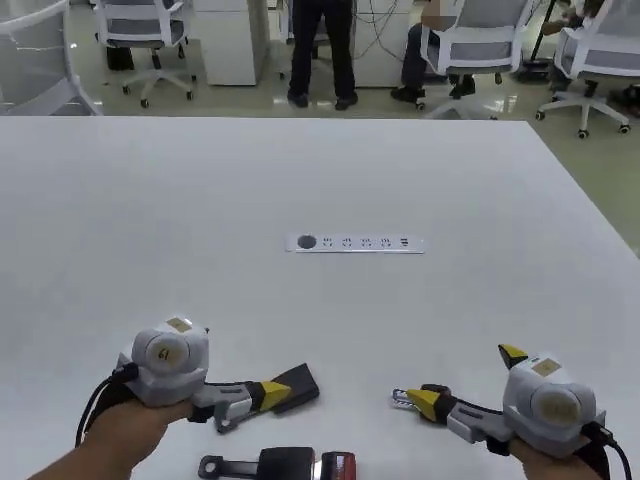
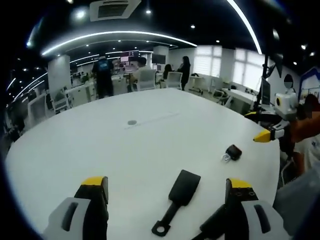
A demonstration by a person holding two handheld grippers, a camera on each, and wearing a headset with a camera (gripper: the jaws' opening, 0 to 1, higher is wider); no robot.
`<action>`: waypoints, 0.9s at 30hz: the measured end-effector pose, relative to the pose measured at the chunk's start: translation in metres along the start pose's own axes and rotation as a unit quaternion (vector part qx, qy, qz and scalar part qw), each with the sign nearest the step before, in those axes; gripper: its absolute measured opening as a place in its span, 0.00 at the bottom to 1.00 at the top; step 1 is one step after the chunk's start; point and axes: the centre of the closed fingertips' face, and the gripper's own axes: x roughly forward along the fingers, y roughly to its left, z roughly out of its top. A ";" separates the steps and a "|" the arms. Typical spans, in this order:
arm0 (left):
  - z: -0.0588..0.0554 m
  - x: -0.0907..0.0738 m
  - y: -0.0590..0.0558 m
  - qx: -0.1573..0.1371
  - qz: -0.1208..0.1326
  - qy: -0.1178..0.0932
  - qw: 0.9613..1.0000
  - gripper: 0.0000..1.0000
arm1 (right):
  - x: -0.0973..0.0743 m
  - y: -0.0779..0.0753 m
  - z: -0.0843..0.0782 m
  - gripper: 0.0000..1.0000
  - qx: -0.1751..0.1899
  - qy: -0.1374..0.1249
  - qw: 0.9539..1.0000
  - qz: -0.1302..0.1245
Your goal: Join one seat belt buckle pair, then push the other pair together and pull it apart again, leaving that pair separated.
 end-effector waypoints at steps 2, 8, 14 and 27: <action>-0.003 -0.007 0.002 -0.007 0.004 -0.003 1.000 1.00 | -0.007 0.004 0.004 0.98 -0.002 -0.005 1.000 -0.001; -0.003 -0.032 -0.001 -0.019 -0.001 -0.024 1.000 1.00 | -0.018 0.017 0.003 0.99 -0.007 -0.013 1.000 -0.001; -0.012 -0.056 -0.002 -0.024 0.006 -0.029 0.999 1.00 | -0.034 0.034 -0.002 0.99 -0.012 -0.015 1.000 0.006; -0.032 -0.084 -0.005 -0.032 -0.001 -0.035 0.999 1.00 | -0.058 0.046 -0.008 1.00 -0.005 -0.025 1.000 0.001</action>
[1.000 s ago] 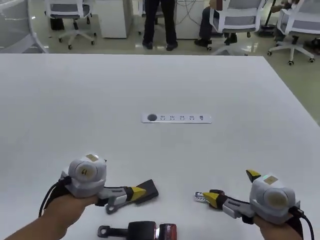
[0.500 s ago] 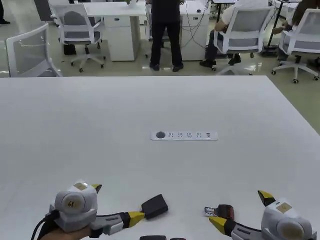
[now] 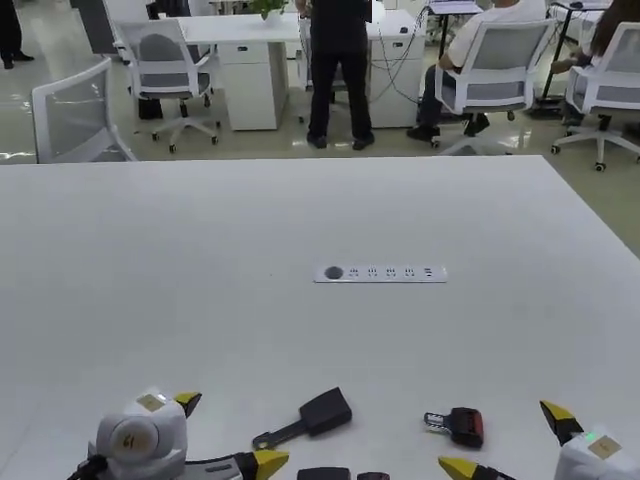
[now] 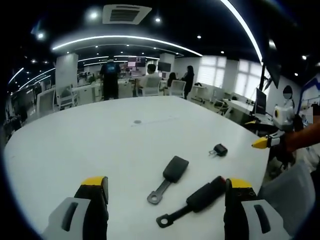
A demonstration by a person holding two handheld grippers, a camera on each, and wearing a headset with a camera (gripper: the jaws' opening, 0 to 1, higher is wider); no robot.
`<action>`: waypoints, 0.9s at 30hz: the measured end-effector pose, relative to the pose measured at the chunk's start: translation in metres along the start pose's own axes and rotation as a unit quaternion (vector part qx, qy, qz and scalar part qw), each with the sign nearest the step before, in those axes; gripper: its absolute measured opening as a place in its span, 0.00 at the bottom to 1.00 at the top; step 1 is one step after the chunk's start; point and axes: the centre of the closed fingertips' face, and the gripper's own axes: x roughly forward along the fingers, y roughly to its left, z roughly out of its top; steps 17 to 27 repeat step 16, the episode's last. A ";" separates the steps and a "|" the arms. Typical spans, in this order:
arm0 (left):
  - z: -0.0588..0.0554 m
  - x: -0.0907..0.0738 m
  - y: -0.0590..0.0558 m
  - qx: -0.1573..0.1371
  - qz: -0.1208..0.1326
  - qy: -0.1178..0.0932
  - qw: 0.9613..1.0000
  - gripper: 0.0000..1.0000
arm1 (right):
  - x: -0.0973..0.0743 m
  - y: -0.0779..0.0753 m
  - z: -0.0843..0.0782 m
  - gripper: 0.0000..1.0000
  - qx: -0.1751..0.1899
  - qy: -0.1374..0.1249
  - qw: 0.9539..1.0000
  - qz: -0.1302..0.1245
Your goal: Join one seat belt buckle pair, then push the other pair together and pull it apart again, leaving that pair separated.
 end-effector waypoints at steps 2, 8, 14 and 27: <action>0.001 -0.004 -0.001 -0.005 -0.002 -0.007 1.000 1.00 | -0.004 0.005 -0.001 1.00 -0.001 -0.001 1.000 0.001; 0.000 -0.013 -0.005 -0.005 -0.004 -0.010 1.000 1.00 | -0.012 0.009 -0.006 1.00 0.006 0.000 1.000 -0.001; -0.005 -0.017 -0.011 -0.015 -0.003 -0.013 1.000 1.00 | -0.021 0.010 -0.015 1.00 0.011 0.005 1.000 -0.002; -0.006 -0.017 -0.012 -0.012 -0.003 -0.010 1.000 1.00 | -0.022 0.011 -0.018 1.00 0.012 0.008 1.000 -0.002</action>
